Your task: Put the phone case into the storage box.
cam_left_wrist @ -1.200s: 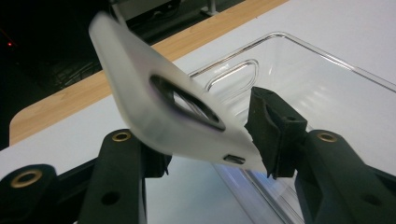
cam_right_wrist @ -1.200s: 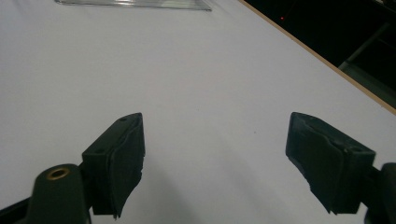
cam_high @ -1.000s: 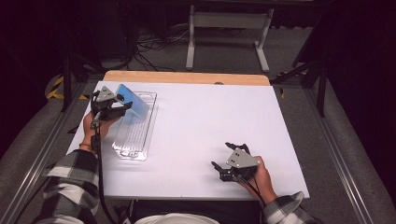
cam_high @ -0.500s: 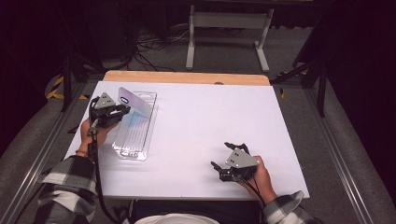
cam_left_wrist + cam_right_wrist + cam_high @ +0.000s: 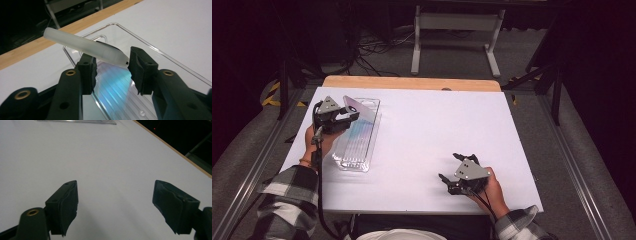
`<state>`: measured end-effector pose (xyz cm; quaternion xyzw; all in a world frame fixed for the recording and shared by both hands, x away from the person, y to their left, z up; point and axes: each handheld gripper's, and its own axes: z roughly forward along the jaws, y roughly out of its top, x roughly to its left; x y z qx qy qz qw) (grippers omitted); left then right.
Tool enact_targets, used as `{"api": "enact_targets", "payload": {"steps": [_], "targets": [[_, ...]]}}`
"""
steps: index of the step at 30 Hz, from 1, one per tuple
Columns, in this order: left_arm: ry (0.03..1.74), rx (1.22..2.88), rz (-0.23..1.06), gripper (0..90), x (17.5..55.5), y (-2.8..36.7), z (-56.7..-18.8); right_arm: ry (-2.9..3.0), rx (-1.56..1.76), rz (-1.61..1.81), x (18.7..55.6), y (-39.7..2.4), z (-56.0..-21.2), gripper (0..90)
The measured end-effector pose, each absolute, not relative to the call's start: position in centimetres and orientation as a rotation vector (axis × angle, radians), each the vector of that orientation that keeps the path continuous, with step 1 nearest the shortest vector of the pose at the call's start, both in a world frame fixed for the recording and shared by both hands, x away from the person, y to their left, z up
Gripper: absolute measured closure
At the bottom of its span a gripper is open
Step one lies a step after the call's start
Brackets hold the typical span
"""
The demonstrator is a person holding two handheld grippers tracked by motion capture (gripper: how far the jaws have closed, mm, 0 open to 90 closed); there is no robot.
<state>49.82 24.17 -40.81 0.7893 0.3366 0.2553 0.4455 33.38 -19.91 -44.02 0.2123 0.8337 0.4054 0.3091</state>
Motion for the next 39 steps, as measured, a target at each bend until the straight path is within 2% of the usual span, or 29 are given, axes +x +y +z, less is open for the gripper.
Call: {"api": "enact_targets", "payload": {"steps": [2,4,6,9,17,27,39], "targets": [[0.816,1.940,0.655,68.7,49.9,24.0,-40.6,2.207,0.552,1.071,33.4,-19.8,-44.0,21.8],[0.805,1.950,0.671,72.7,49.9,23.7,-40.4,2.213,0.553,1.067,33.4,-19.8,-44.1,21.9],[0.798,1.961,0.671,81.8,49.8,23.5,-40.4,2.221,0.548,1.065,33.4,-19.8,-44.2,21.8],[0.776,1.957,0.683,84.7,49.7,23.4,-40.1,2.220,0.545,1.064,33.4,-19.8,-44.2,21.9],[0.752,1.947,0.677,84.9,50.8,21.9,-39.4,2.222,0.556,1.059,33.5,-19.7,-44.2,22.1],[0.701,2.080,0.733,84.1,53.6,18.5,-38.4,2.219,0.572,1.056,33.4,-20.1,-44.2,22.2],[0.755,2.128,0.769,84.2,55.2,18.7,-39.0,2.221,0.577,1.054,33.3,-20.2,-44.2,22.5]]}}
